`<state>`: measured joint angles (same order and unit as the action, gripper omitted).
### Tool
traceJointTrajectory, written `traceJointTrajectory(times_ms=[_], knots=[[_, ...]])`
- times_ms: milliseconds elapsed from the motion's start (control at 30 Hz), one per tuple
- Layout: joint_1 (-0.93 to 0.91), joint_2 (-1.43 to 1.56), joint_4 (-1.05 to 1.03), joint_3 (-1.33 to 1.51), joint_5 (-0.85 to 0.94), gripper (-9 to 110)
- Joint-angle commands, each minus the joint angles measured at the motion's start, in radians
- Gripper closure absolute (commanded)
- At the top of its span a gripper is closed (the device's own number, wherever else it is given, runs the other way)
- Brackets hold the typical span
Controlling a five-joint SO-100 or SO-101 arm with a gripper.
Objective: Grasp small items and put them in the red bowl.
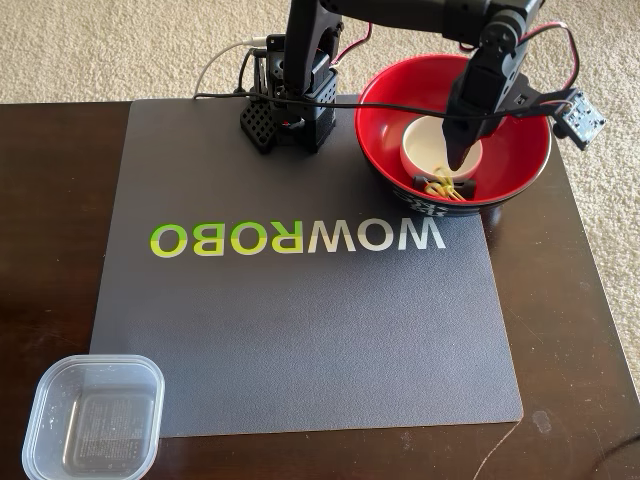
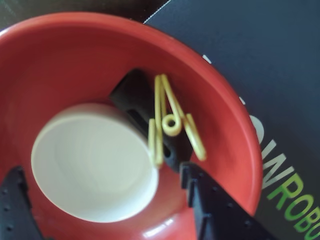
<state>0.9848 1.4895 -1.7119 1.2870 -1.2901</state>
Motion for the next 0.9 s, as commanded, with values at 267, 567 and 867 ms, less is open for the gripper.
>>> traceJointTrajectory(times_ms=[267, 567, 867], knots=[[-0.606, -0.206, 0.008, -0.574, 1.014, 61], [-1.321, -0.287, 0.020, -0.528, 1.100, 62], [-1.574, -0.402, 0.160, -0.574, 1.014, 59]])
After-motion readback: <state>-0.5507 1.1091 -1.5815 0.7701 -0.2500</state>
